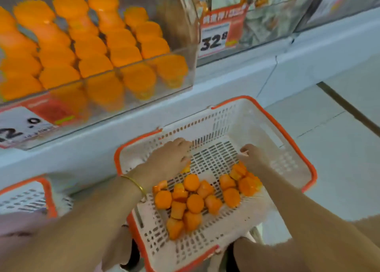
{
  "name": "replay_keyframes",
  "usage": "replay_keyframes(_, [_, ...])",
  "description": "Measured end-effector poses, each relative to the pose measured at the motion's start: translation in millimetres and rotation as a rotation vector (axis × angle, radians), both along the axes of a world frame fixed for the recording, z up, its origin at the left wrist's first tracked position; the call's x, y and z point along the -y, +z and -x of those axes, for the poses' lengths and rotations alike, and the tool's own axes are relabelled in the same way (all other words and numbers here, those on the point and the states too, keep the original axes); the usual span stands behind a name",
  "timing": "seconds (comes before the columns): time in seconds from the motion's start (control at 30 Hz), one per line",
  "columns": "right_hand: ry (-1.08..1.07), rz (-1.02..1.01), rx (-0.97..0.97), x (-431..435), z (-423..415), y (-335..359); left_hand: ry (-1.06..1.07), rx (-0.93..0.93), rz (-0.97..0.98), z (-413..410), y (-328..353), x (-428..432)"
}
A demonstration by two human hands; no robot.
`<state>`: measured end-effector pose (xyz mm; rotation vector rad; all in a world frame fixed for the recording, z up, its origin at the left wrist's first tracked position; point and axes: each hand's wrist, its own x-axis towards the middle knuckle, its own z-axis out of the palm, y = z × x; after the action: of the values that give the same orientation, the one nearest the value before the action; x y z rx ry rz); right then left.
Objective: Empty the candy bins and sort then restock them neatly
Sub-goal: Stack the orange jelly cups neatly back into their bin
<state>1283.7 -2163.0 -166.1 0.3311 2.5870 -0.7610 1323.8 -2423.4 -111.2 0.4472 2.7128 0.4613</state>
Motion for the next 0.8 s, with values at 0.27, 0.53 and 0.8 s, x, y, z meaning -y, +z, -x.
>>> replay_keyframes(0.27, [0.322,-0.351,0.228,-31,12,-109,-0.003,0.158,-0.019,6,-88,-35])
replay_keyframes(0.53, [0.369,-0.346,0.229,-42,22,-134,-0.053,0.325,-0.119,18,-170,-118])
replay_keyframes(0.8, [0.268,-0.17,0.195,-46,14,-152,-0.074,0.155,0.141,-2,-215,-130])
